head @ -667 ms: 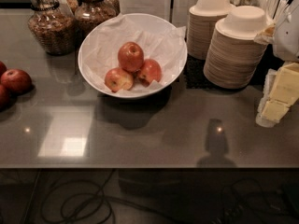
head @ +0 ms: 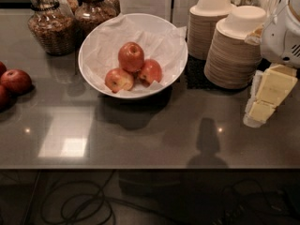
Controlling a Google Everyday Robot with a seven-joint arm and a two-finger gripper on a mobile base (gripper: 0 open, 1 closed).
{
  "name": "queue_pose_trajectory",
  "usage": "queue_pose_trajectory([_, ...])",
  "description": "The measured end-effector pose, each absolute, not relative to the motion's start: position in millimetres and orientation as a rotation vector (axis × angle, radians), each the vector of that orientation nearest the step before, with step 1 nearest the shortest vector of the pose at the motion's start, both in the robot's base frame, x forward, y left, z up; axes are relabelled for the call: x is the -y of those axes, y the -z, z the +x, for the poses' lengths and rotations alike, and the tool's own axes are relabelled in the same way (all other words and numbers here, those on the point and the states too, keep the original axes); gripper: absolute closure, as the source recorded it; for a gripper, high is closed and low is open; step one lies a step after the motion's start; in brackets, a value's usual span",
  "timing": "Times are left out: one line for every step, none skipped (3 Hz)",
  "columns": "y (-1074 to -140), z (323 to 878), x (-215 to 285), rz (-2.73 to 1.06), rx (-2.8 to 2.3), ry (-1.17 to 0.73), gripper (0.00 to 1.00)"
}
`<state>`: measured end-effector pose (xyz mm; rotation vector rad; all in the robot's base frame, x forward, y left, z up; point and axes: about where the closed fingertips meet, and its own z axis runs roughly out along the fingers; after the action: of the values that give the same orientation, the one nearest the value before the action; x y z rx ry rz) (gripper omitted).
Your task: Pick apple from white bowl
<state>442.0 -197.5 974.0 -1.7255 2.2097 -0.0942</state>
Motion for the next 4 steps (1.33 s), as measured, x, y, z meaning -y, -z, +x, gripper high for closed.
queue_pose_trajectory([-973,450,157,-1.741,-2.156,0.079,0.00])
queue_pose_trajectory([-969,481,86,-1.779,-2.063,0.017,0.00])
queue_pose_trajectory([-969,483,80,-1.786,-2.055,0.012,0.00])
queue_pose_trajectory([-965,485,80,-1.762,-2.053,0.002,0.00])
